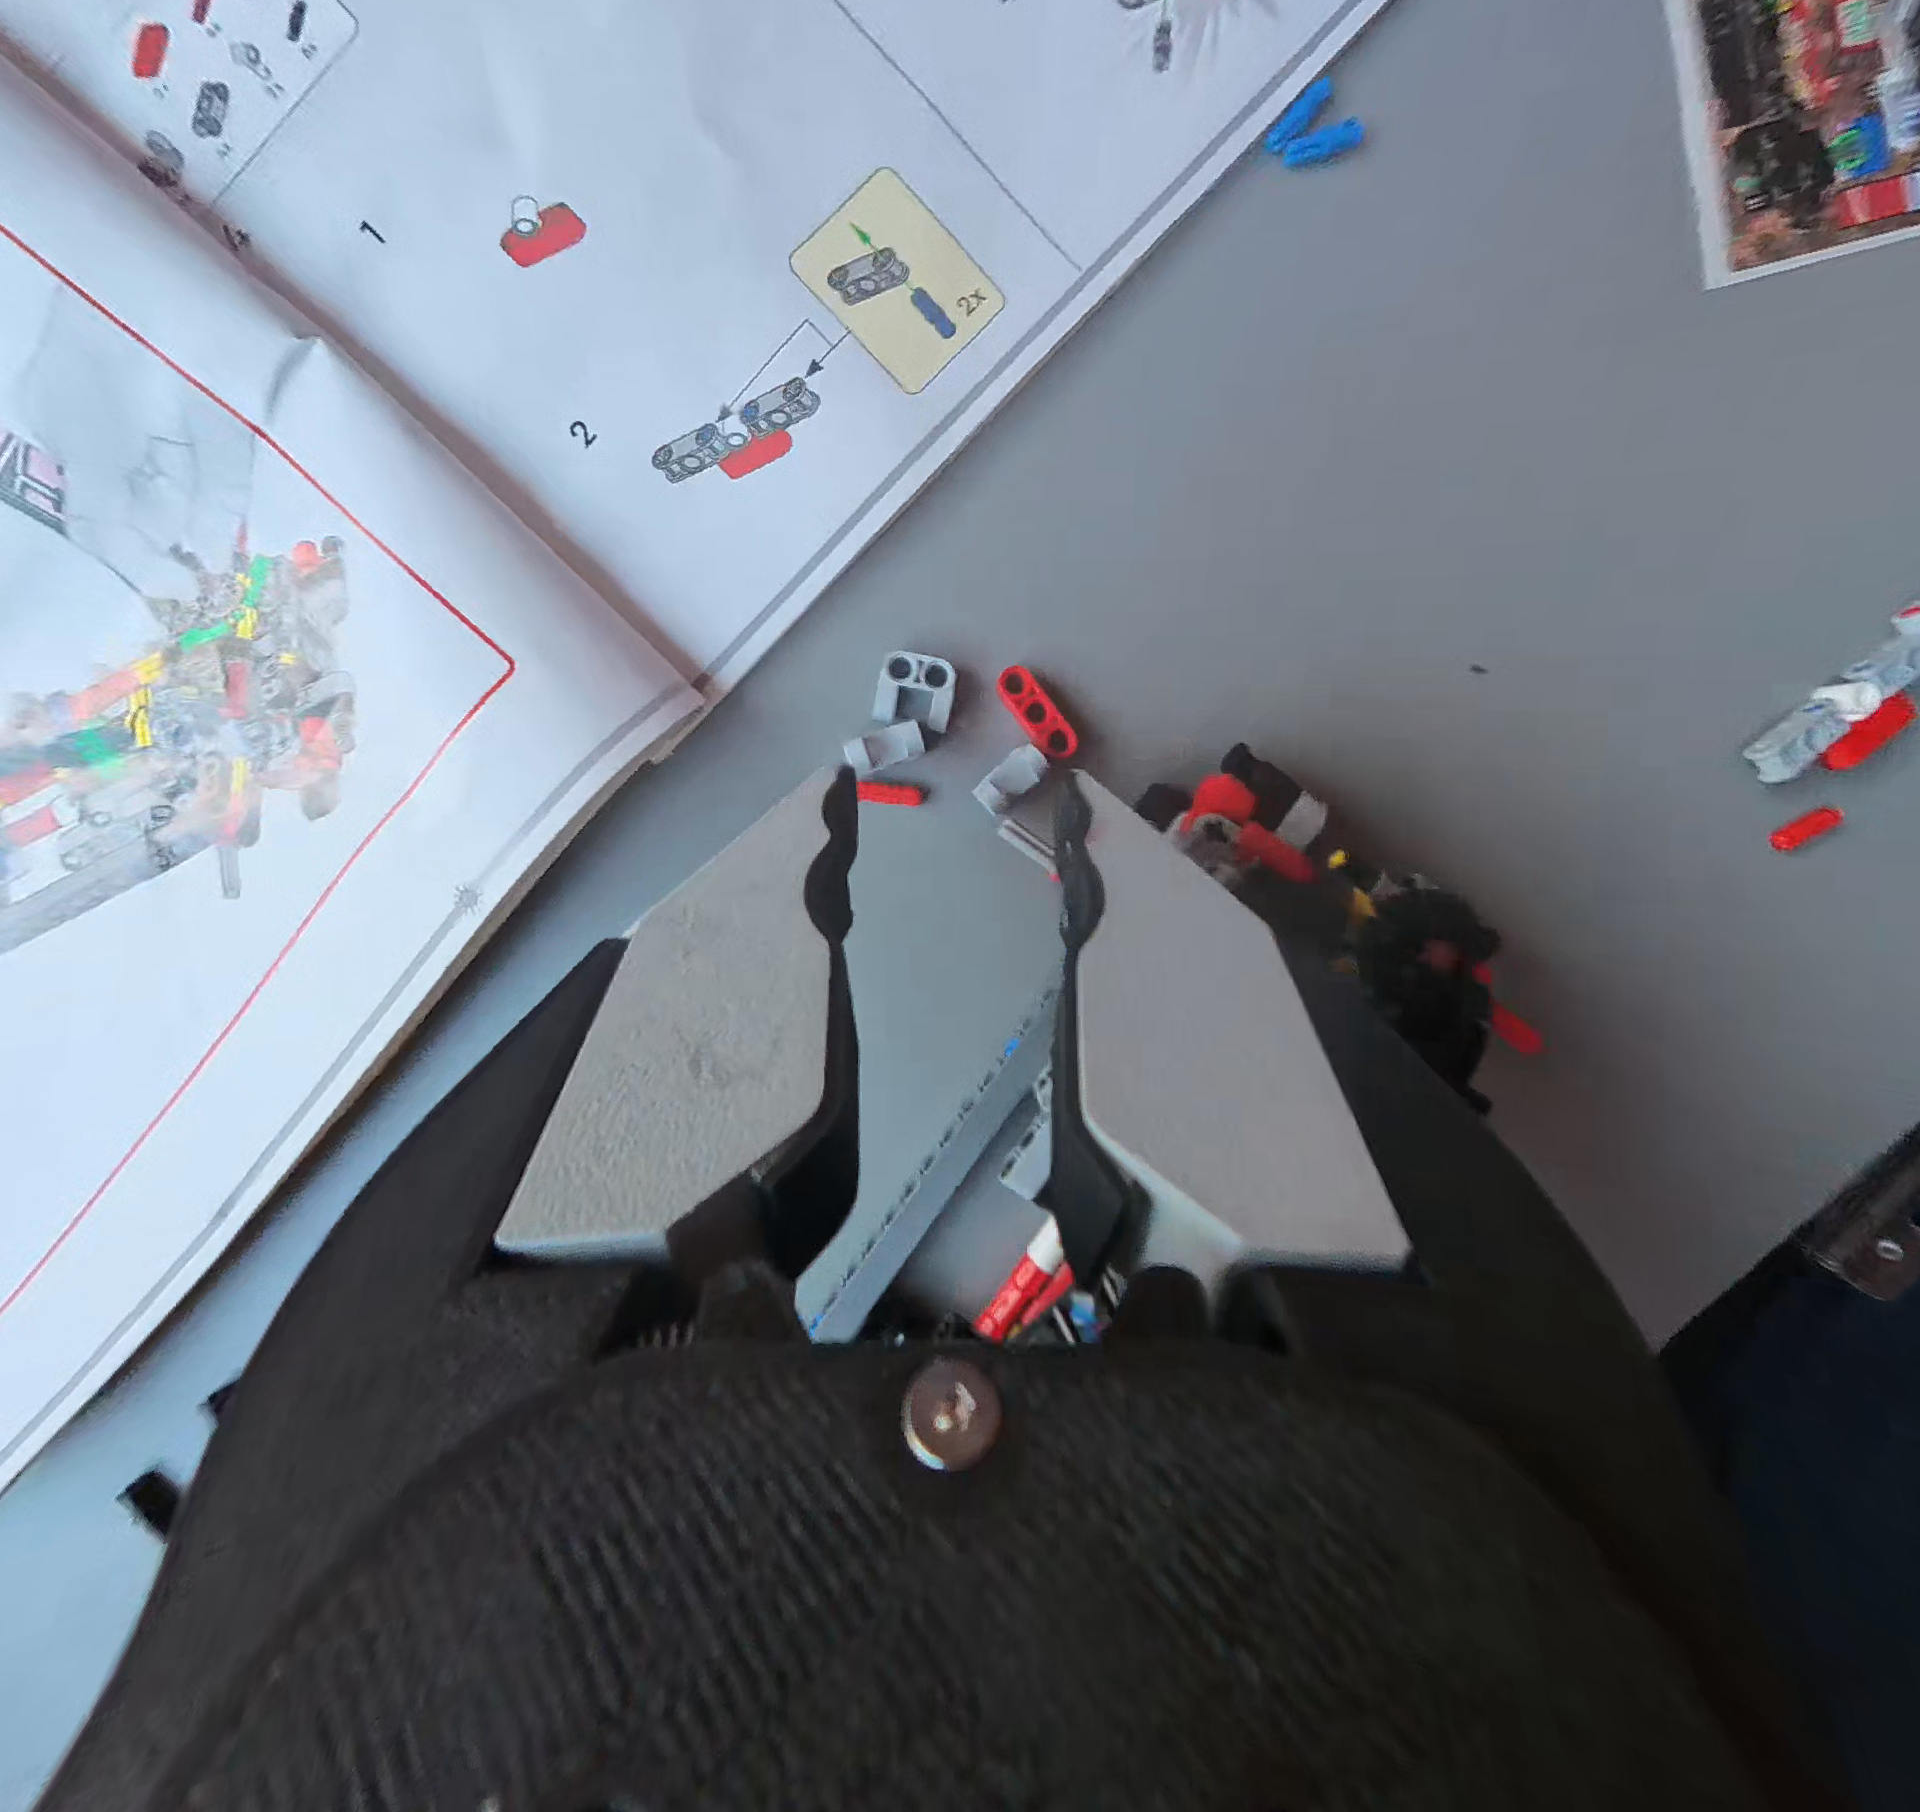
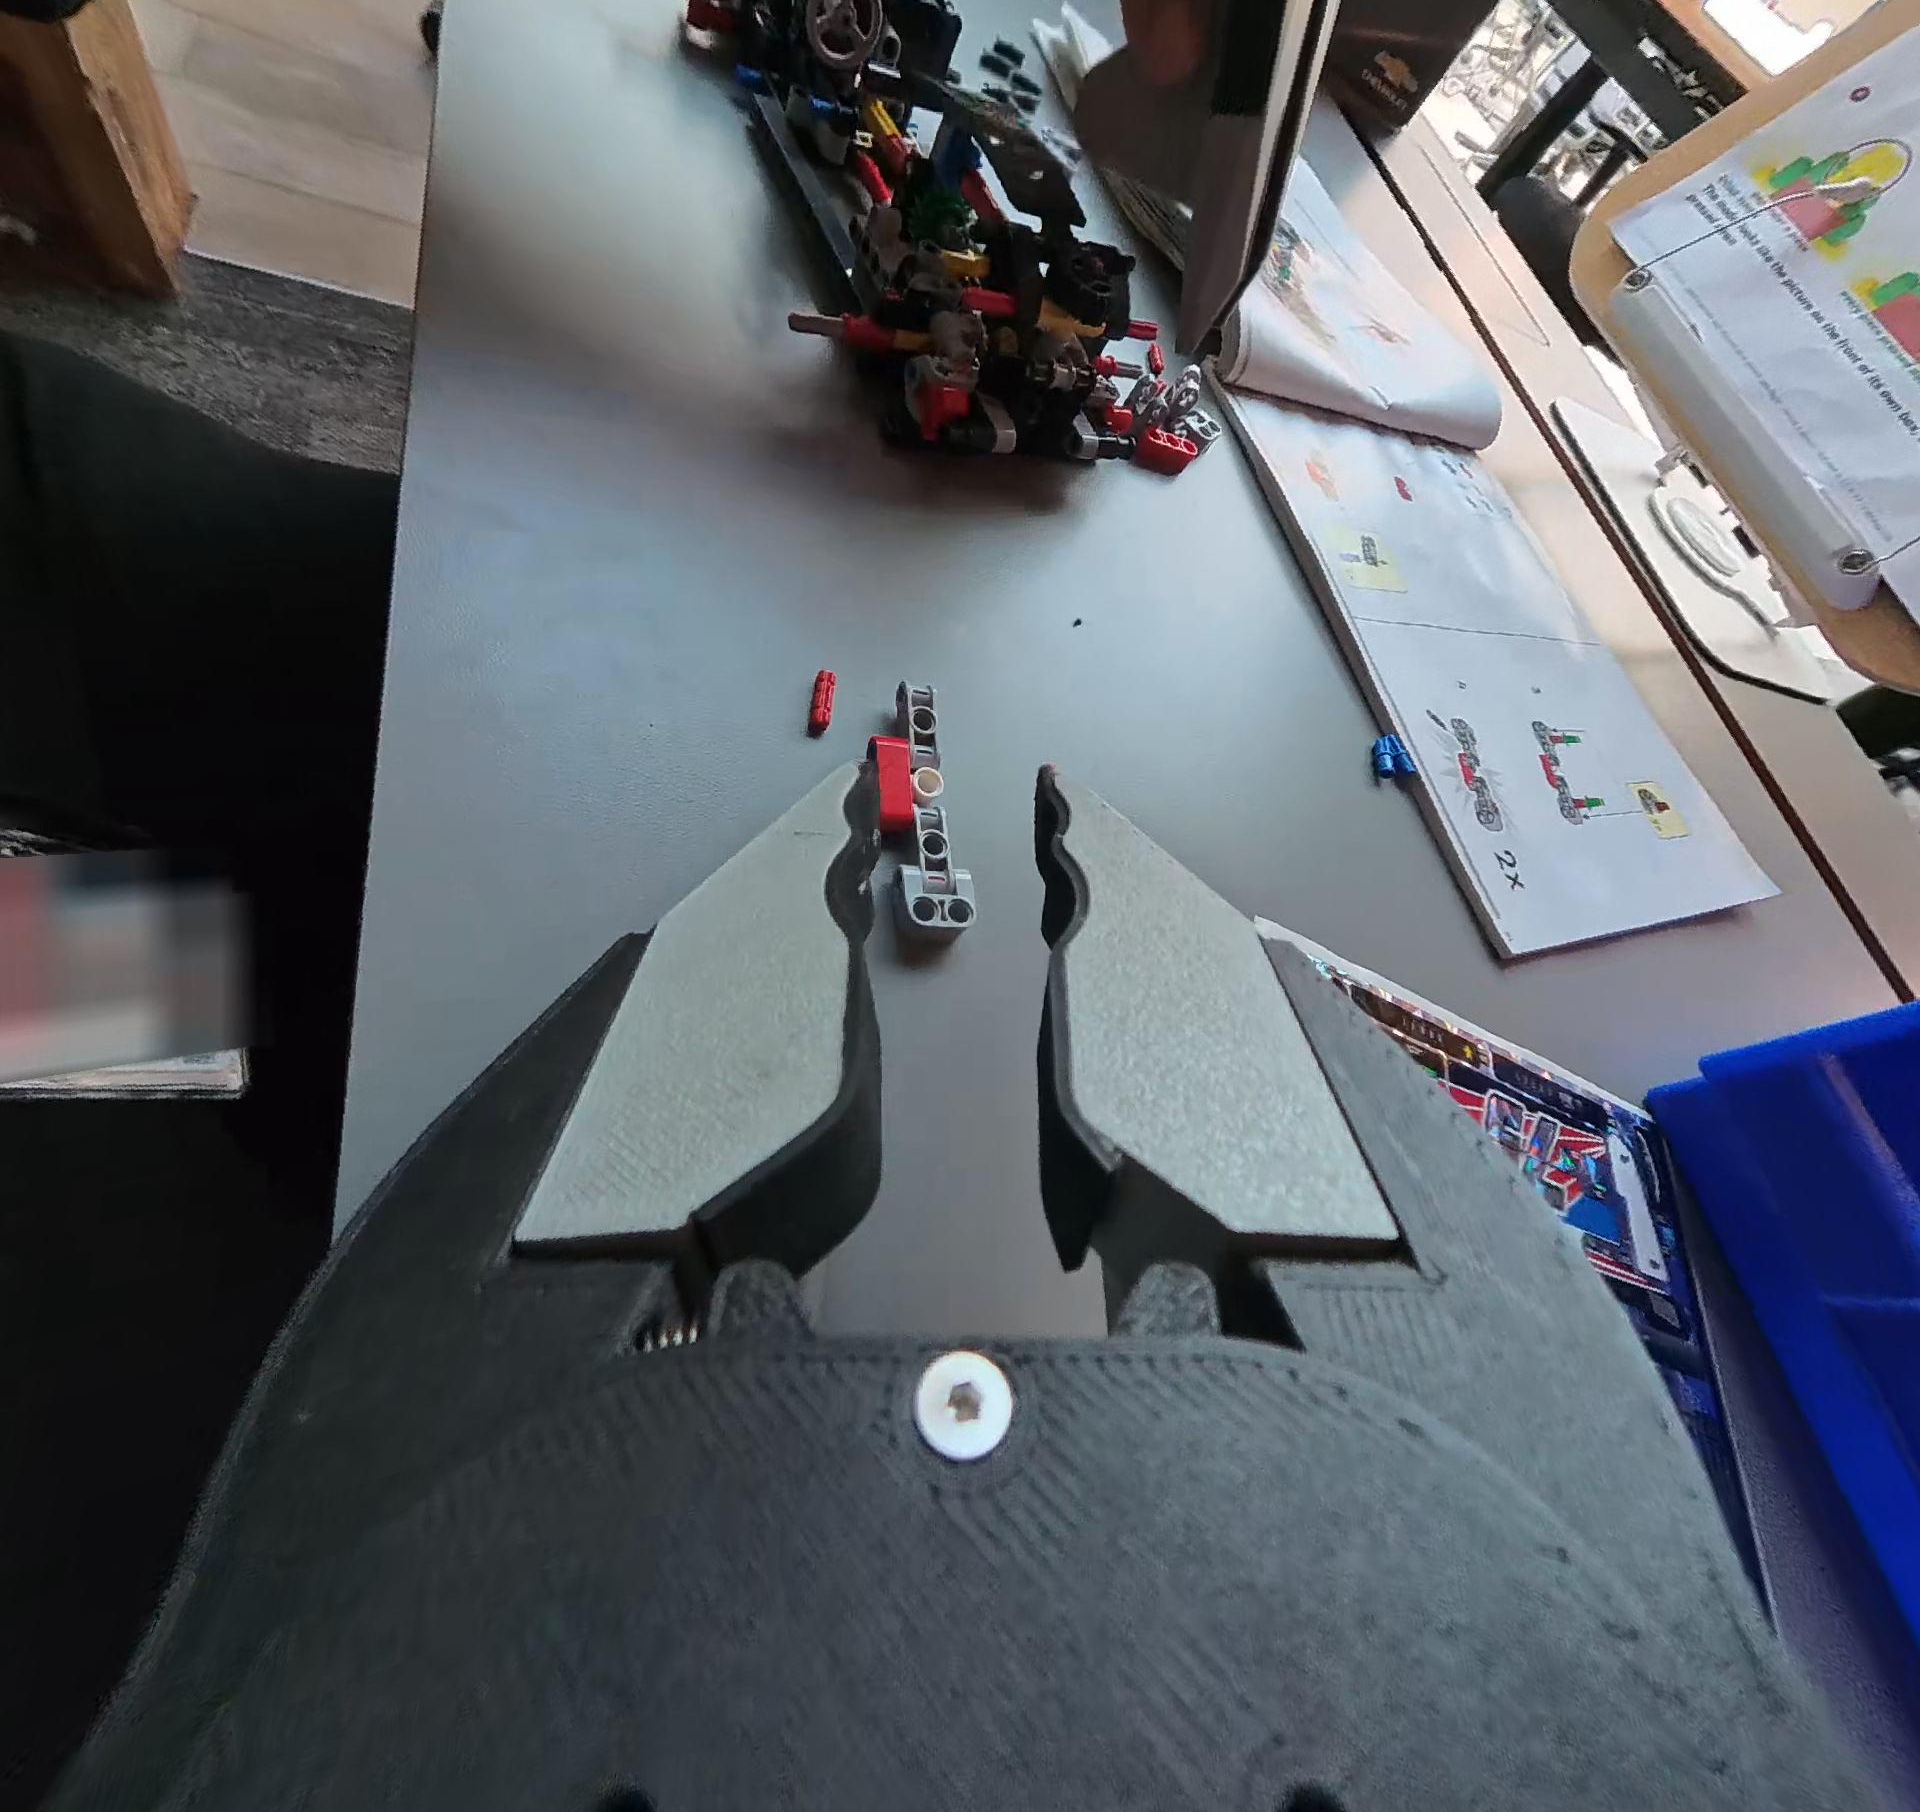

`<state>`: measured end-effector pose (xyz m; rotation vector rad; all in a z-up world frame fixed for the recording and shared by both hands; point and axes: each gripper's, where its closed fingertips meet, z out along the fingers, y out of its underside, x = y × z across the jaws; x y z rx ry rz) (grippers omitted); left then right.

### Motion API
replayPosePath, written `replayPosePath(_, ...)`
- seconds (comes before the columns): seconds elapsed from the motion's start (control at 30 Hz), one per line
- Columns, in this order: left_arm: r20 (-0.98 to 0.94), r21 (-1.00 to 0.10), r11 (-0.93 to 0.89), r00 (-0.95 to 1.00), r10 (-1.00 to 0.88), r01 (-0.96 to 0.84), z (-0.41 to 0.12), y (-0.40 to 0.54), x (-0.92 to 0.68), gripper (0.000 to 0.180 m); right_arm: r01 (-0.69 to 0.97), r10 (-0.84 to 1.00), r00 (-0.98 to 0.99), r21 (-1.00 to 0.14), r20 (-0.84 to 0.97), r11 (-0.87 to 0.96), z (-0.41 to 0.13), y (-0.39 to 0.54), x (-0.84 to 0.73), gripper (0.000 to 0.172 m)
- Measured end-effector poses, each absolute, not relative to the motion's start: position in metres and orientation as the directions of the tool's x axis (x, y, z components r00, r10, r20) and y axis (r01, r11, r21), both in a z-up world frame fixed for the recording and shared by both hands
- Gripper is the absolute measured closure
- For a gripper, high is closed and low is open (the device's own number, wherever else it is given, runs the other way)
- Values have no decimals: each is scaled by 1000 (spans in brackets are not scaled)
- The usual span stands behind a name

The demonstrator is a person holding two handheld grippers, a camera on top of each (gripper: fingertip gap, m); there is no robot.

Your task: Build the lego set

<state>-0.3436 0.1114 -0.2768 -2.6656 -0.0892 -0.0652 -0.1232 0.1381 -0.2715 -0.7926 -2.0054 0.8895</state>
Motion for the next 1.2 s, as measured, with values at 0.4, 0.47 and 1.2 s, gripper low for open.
replayPosePath(0.4, -46, -351, -936, 998, 50, 31, -305, 115, -365, 161, 208, 770, -496, -806, 401, 554, -270, 138, -122, 147)
replayPosePath(0.47, -37, -365, -931, 998, 43, 26, -304, 115, -365, 166, 210, 767, -498, -802, 405, 559, -271, 138, -123, 147)
replayPosePath(1.2, -187, -430, -880, 974, -130, -201, -222, 118, -323, 165, 344, 733, -539, -686, 415, 642, -300, 142, -132, 163)
